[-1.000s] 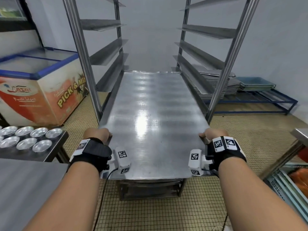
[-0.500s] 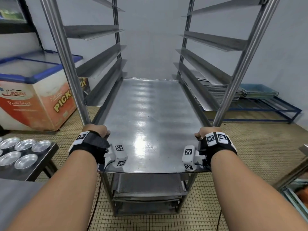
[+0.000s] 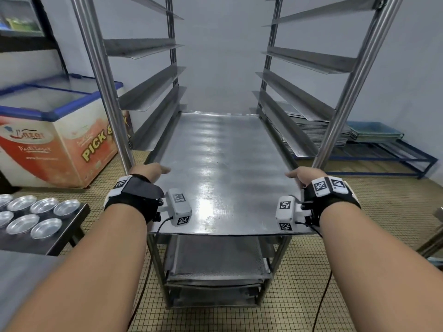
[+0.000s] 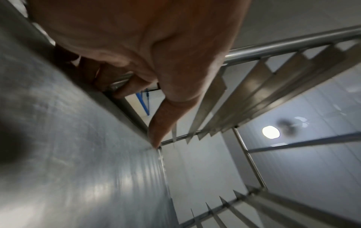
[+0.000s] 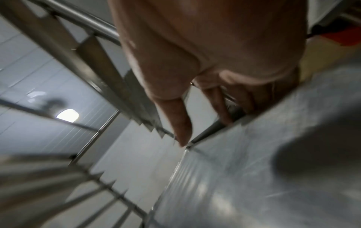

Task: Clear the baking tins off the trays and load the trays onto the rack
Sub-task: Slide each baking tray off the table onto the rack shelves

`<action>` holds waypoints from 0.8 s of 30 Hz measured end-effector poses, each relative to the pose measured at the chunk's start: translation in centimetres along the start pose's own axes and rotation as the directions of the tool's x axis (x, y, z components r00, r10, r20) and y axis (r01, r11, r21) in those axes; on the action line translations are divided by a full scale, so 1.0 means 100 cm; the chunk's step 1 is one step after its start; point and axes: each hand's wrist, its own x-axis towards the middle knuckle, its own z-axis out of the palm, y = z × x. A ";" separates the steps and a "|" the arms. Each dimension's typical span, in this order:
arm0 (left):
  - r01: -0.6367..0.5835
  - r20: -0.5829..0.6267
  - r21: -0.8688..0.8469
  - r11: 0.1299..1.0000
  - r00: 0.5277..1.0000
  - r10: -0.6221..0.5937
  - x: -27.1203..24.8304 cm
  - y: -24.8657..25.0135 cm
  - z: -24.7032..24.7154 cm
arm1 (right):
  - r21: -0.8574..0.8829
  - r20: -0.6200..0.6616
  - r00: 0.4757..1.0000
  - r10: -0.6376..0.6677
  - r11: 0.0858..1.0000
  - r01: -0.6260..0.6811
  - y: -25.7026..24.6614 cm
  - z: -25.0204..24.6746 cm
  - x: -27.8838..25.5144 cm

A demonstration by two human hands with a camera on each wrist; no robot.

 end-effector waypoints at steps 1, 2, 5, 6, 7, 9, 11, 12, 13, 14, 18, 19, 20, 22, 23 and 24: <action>-0.029 0.011 0.007 1.000 1.000 0.029 -0.008 -0.001 0.001 | 0.002 0.019 0.998 -0.054 0.999 0.054 0.000 -0.001 -0.008; -0.067 0.030 0.012 0.998 0.997 0.067 -0.010 -0.005 0.002 | 0.012 0.060 0.996 -0.067 0.998 0.066 0.002 -0.004 -0.025; -0.172 0.021 0.143 0.975 0.985 0.170 -0.038 -0.020 0.003 | -0.080 0.076 0.975 -0.209 0.973 0.215 0.011 -0.008 -0.056; -0.211 0.057 0.224 0.951 0.977 0.204 -0.047 -0.027 0.003 | -0.136 0.096 0.962 -0.256 0.954 0.267 0.016 -0.008 -0.070; -0.258 0.102 0.300 0.918 0.966 0.238 -0.056 -0.032 0.003 | -0.171 0.138 0.943 -0.303 0.930 0.324 0.022 -0.007 -0.079; -0.352 0.226 0.390 0.851 0.932 0.282 -0.073 -0.044 0.002 | -0.214 0.265 0.890 -0.370 0.878 0.429 0.034 -0.004 -0.103; -0.440 0.326 0.481 0.758 0.893 0.311 -0.085 -0.053 0.001 | -0.317 0.358 0.838 -0.412 0.791 0.524 0.044 0.002 -0.120; -0.475 0.362 0.537 0.698 0.876 0.318 -0.089 -0.056 0.001 | -0.368 0.379 0.816 -0.438 0.738 0.566 0.050 0.005 -0.124; -0.498 0.385 0.576 0.648 0.865 0.323 -0.089 -0.059 0.001 | -0.401 0.382 0.799 -0.465 0.695 0.596 0.054 0.009 -0.128; -0.513 0.398 0.595 0.619 0.857 0.327 -0.088 -0.060 0.001 | -0.422 0.389 0.783 -0.485 0.662 0.619 0.057 0.012 -0.130; -0.575 0.451 0.630 0.522 0.818 0.357 -0.078 -0.063 0.005 | -0.491 0.446 0.708 -0.547 0.512 0.705 0.066 0.025 -0.125; -0.574 0.446 0.636 0.515 0.819 0.362 -0.074 -0.065 0.007 | -0.516 0.448 0.694 -0.564 0.471 0.716 0.067 0.028 -0.123; -0.571 0.440 0.639 0.516 0.821 0.364 -0.071 -0.066 0.009 | -0.539 0.449 0.683 -0.576 0.435 0.721 0.066 0.030 -0.121; -0.563 0.429 0.632 0.533 0.827 0.364 -0.062 -0.067 0.014 | -0.568 0.458 0.674 -0.580 0.392 0.724 0.063 0.033 -0.116; -0.564 0.428 0.627 0.538 0.826 0.367 -0.059 -0.065 0.016 | -0.577 0.459 0.673 -0.580 0.382 0.722 0.061 0.035 -0.112; -0.566 0.428 0.621 0.542 0.824 0.371 -0.054 -0.063 0.018 | -0.584 0.459 0.675 -0.577 0.377 0.719 0.058 0.036 -0.107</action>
